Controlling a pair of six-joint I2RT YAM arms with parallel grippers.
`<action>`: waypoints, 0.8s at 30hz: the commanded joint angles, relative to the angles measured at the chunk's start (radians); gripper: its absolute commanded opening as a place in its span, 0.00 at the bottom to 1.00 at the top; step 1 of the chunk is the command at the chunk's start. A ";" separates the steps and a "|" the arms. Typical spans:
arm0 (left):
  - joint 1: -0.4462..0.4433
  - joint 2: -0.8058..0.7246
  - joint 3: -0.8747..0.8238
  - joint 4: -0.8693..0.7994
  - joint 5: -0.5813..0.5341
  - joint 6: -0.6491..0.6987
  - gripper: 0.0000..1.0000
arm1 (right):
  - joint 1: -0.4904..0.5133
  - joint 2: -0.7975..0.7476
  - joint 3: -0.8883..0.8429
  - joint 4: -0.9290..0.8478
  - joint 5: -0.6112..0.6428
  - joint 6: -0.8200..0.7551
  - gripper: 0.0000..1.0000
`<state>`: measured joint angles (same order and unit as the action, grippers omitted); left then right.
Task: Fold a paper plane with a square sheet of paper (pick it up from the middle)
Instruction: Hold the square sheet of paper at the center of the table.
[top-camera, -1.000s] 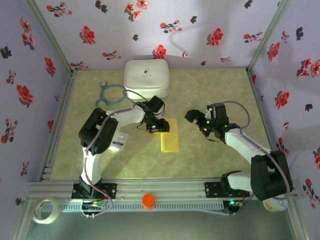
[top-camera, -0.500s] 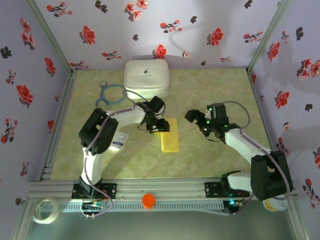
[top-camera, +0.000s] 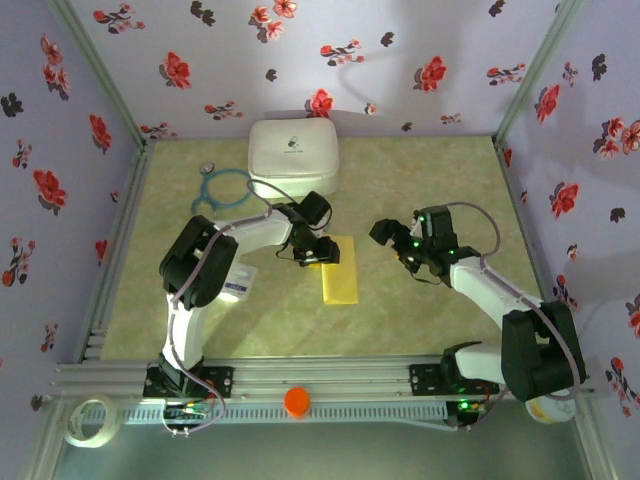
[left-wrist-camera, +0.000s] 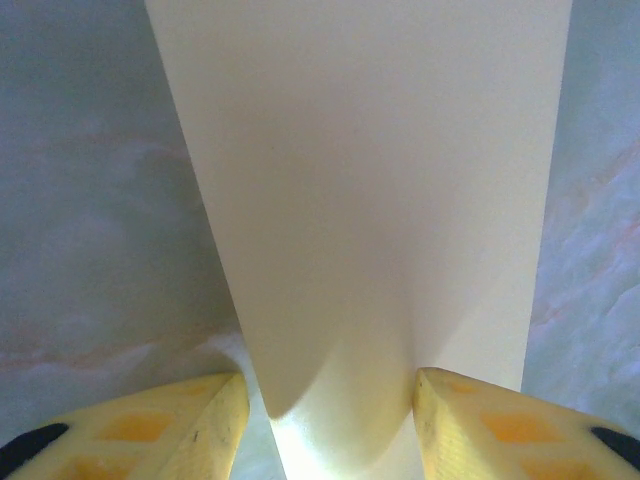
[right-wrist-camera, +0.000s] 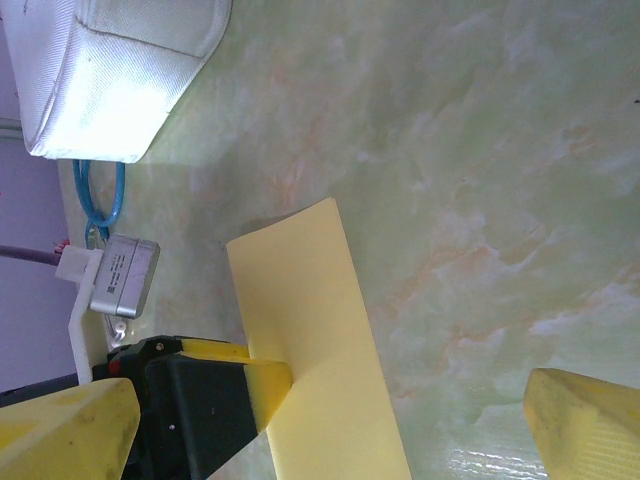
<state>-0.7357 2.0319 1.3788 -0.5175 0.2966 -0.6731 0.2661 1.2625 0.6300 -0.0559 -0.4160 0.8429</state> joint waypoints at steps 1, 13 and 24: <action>0.004 0.090 -0.021 -0.037 -0.100 0.027 0.50 | 0.000 -0.018 -0.004 -0.009 -0.004 0.005 0.99; 0.004 0.109 -0.013 -0.060 -0.123 0.055 0.49 | 0.000 -0.012 -0.003 -0.009 -0.003 0.007 0.99; 0.002 0.121 0.000 -0.063 -0.133 0.053 0.51 | 0.000 0.001 0.000 -0.008 -0.012 0.004 0.99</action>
<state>-0.7364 2.0499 1.4078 -0.5537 0.2939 -0.6506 0.2661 1.2625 0.6300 -0.0559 -0.4164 0.8429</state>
